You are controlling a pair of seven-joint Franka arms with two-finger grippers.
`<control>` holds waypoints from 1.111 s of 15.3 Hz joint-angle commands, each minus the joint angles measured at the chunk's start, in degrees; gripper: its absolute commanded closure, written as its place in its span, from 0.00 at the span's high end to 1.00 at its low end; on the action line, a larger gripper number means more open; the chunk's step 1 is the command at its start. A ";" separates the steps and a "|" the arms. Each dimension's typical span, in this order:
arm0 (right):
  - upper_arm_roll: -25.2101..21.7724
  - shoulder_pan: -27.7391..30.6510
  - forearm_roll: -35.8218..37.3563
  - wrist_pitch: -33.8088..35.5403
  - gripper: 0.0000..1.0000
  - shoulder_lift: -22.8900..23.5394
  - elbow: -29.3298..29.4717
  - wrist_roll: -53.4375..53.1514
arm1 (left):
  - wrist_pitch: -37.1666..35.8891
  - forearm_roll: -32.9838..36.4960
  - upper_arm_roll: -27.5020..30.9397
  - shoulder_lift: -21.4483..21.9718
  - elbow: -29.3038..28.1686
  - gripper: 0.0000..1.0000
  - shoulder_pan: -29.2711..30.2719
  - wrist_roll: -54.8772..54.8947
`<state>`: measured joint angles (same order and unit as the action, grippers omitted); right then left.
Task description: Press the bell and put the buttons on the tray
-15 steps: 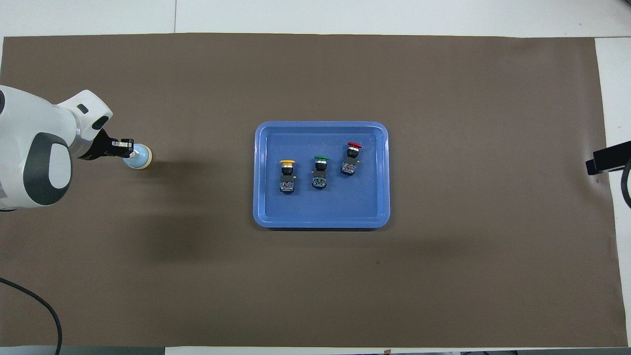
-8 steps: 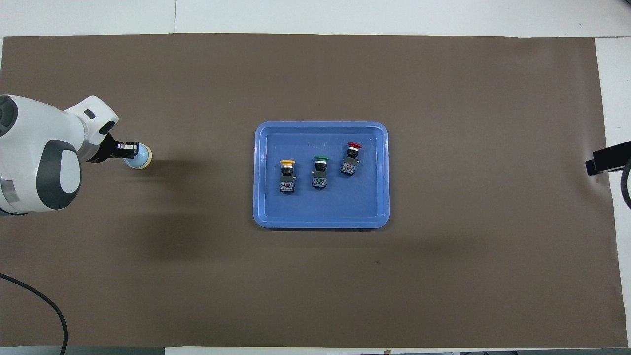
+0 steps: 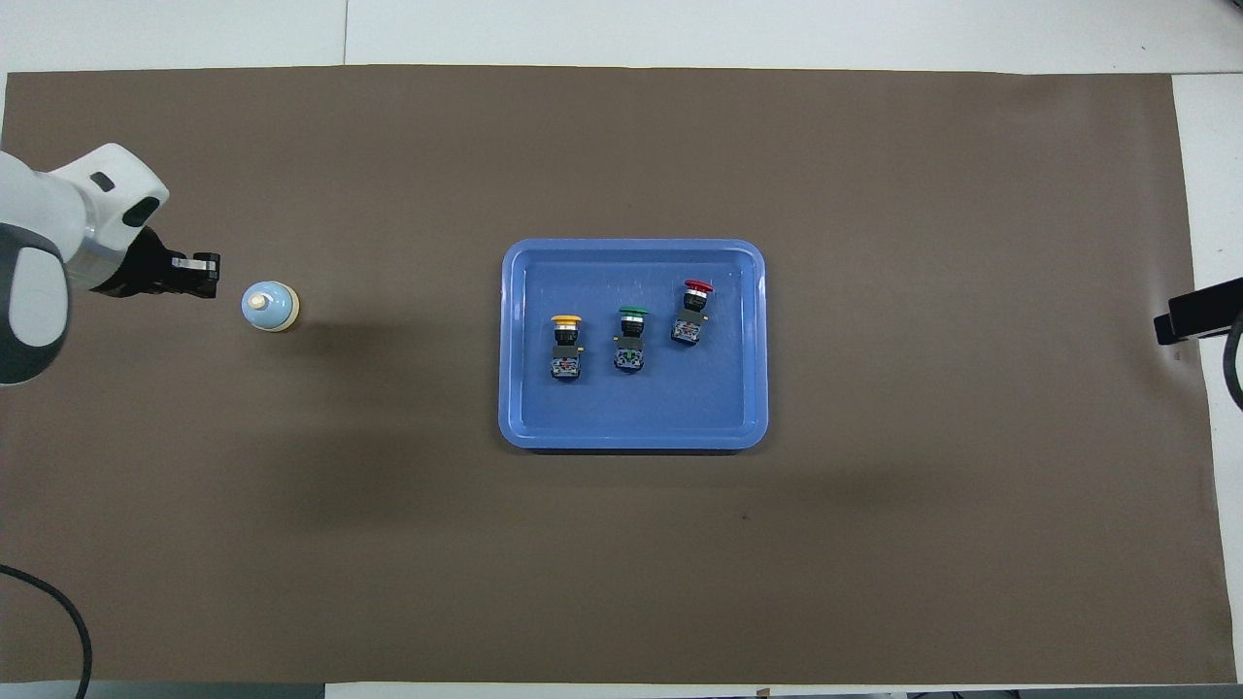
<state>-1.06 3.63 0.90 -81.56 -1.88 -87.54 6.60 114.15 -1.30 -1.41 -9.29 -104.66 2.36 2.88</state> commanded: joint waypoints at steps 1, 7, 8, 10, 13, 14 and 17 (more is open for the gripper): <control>0.53 0.85 -0.99 0.35 1.00 -1.02 -0.97 0.70 | -6.99 0.68 -0.09 8.13 -1.08 0.63 0.45 -0.77; 0.53 0.94 -0.99 0.35 1.00 -1.02 -1.06 0.70 | -17.63 0.59 -0.09 16.93 -0.29 1.00 1.07 -0.94; 0.62 0.85 -0.99 0.35 1.00 -1.02 -1.06 0.70 | -19.56 0.59 0.00 16.94 1.28 1.00 1.07 -0.86; 0.53 0.85 -0.99 0.44 1.00 -1.02 -1.06 0.70 | -23.35 0.59 -0.09 14.93 6.72 1.00 1.07 -0.77; 0.62 0.85 -0.99 0.35 1.00 -1.02 -1.06 0.70 | -23.10 0.42 -0.09 12.72 9.73 1.00 0.98 -0.77; 0.53 0.85 -0.99 0.44 1.00 -1.02 -1.06 0.70 | -23.27 0.68 -0.09 11.93 10.26 1.00 0.89 -0.77; 0.62 0.85 -0.99 0.35 1.00 -1.02 -0.97 0.70 | -23.45 0.59 -0.17 11.84 9.56 1.00 0.19 -0.33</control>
<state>-1.06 3.63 0.90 -81.56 -1.88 -87.54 6.60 92.44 -1.26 -1.30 3.70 -96.66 2.80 2.41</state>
